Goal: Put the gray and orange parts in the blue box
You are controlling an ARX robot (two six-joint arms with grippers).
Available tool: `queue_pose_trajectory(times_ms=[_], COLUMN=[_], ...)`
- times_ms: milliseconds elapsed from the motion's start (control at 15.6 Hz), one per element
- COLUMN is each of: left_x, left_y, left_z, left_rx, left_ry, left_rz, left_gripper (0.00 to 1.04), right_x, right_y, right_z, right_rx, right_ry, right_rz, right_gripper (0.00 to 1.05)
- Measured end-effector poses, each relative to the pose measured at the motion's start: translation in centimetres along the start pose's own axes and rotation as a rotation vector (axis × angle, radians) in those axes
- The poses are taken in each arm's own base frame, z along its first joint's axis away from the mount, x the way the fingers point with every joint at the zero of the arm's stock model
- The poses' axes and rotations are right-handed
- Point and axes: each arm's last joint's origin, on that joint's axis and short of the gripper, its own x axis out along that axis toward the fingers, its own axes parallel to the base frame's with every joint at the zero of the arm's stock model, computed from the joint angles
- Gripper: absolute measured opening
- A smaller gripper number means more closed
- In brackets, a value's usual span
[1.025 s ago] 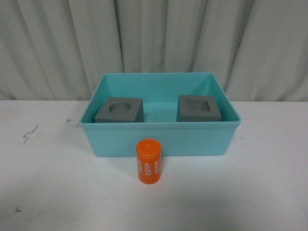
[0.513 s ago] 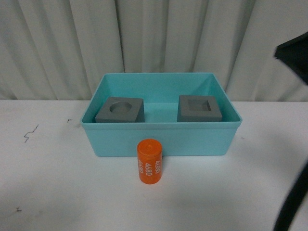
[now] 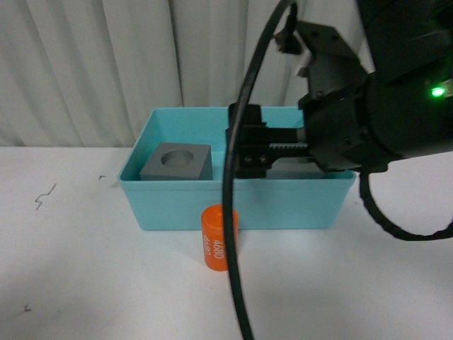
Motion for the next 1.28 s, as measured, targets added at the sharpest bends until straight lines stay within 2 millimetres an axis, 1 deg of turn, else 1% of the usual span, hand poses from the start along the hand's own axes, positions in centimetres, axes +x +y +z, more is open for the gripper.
queue_pose_trajectory(times_ms=[256, 513, 705, 961, 1025, 1282], left_x=[0.0, 0.0, 0.0, 0.0, 0.0, 0.0], left_y=[0.0, 0.0, 0.0, 0.0, 0.0, 0.0], left_z=[0.0, 0.0, 0.0, 0.0, 0.0, 0.0], left_rx=[0.000, 0.000, 0.000, 0.000, 0.000, 0.000], left_ry=[0.000, 0.000, 0.000, 0.000, 0.000, 0.000], left_rz=[0.000, 0.000, 0.000, 0.000, 0.000, 0.000], left_gripper=[0.98, 0.98, 0.98, 0.98, 0.98, 0.98], right_x=[2.7, 4.0, 5.6, 6.9, 7.7, 8.2], right_y=[3.0, 4.1, 4.1, 4.4, 4.2, 4.1], right_z=[-1.0, -1.2, -1.4, -1.7, -2.4, -2.7], right_rx=[-0.046, -0.038, -0.014, -0.005, -0.005, -0.005], right_ry=[0.136, 0.180, 0.226, 0.267, 0.288, 0.287], right_rz=[0.058, 0.067, 0.049, 0.052, 0.045, 0.045], right_gripper=[0.98, 0.98, 0.98, 0.98, 0.98, 0.98])
